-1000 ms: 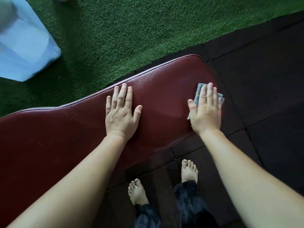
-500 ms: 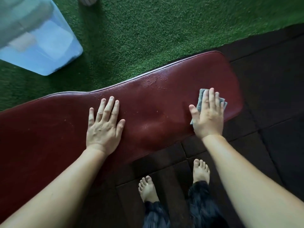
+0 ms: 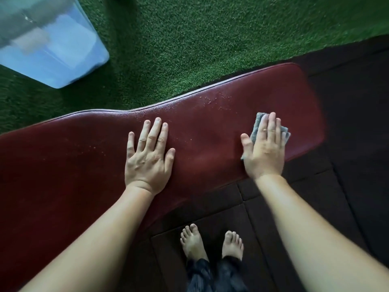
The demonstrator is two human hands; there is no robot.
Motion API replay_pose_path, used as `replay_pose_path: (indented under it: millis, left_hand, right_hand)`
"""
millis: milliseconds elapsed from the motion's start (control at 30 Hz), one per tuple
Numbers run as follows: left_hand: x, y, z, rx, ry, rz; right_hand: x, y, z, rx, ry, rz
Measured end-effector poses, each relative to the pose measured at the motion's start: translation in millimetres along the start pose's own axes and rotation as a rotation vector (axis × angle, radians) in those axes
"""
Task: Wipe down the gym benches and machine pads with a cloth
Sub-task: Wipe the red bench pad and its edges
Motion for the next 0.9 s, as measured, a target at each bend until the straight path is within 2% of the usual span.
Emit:
replay_pose_path:
  millis: [67, 133, 233, 300, 367, 433, 567, 633, 700, 800, 867, 900]
  left_hand:
    - [0.2, 1.0, -1.3, -0.005, 0.003, 0.002]
    - [0.3, 1.6, -1.5, -0.007, 0.004, 0.003]
    - [0.5, 2.1, -0.3, -0.004, -0.008, 0.001]
    - [-0.2, 1.7, -0.9, 0.008, -0.012, -0.003]
    - [-0.6, 1.0, -1.4, 0.016, -0.028, -0.005]
    - [-0.5, 1.5, -2.1, 0.017, -0.039, -0.006]
    - [0.1, 1.3, -2.0, 0.014, -0.044, -0.009]
    - [0.2, 1.0, -1.0, 0.001, -0.042, -0.008]
    - [0.5, 1.7, -0.9, 0.0, -0.036, -0.005]
    - [0.7, 1.9, -2.6, -0.005, -0.025, -0.003]
    - [1.0, 3.0, -2.9, -0.009, -0.02, 0.0]
    - [0.6, 3.1, -2.8, -0.01, -0.02, -0.002]
  right_hand:
    - [-8.3, 45.6, -5.9, -0.009, -0.015, 0.034]
    - [-18.8, 93.2, -16.5, -0.002, 0.033, 0.213]
    - [4.5, 98.0, -17.0, 0.019, 0.098, 0.362]
    - [45.1, 65.0, -8.1, 0.0, 0.062, 0.27]
    - [85.4, 36.7, 4.9, 0.008, 0.012, 0.062]
    - [104.6, 59.0, 7.3, 0.004, -0.004, -0.008]
    - [79.9, 172.7, -15.8, 0.032, 0.095, 0.389]
    - [76.8, 167.5, -15.3, 0.028, 0.126, 0.475]
    - [93.9, 123.8, -7.1, -0.016, 0.089, 0.407]
    - [123.1, 54.5, 9.1, -0.03, 0.058, 0.155]
    - [123.6, 64.0, 9.5, -0.037, 0.042, 0.096]
    - [116.9, 84.9, 6.7, -0.056, 0.034, 0.13]
Point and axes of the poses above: each hand's wrist, its own x-axis towards the middle knuckle, its own z-axis out of the back of the hand, y = z × x, the point moved 7 cm from there along x, towards the middle knuckle, and after that the axes turned 13 degrees about z, right-handed, at the moved point
